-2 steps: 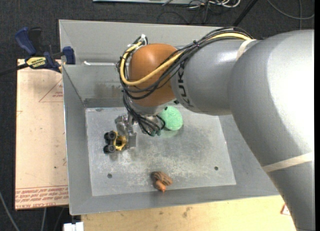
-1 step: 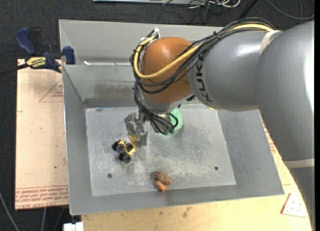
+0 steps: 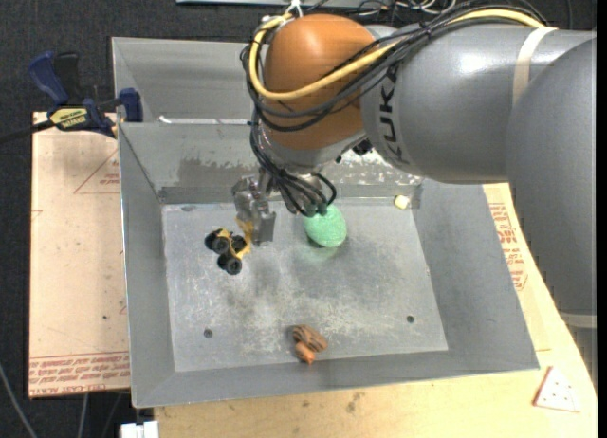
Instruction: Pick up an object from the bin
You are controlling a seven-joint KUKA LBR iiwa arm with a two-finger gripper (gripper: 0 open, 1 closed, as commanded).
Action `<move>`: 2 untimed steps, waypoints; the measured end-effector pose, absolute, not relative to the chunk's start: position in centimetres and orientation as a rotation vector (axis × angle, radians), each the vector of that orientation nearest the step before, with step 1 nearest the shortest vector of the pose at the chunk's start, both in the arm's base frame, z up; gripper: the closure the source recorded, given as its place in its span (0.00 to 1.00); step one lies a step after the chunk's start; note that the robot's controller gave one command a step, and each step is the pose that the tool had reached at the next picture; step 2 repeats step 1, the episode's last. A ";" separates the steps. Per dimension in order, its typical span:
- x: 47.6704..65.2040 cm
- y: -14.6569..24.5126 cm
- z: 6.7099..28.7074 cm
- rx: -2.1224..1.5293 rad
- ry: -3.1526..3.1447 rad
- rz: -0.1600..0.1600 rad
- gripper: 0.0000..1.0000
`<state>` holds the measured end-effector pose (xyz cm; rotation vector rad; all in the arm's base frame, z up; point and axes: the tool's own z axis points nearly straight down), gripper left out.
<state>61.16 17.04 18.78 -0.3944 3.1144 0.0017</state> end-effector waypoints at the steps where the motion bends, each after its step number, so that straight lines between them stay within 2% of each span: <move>1: 59.2 16.2 20.9 -0.422 3.111 0.003 1.00; 2: 59.2 16.2 20.9 -0.422 3.111 0.003 1.00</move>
Offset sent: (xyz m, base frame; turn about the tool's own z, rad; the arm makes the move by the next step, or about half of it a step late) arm -0.0002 -0.0254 0.0824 -0.0247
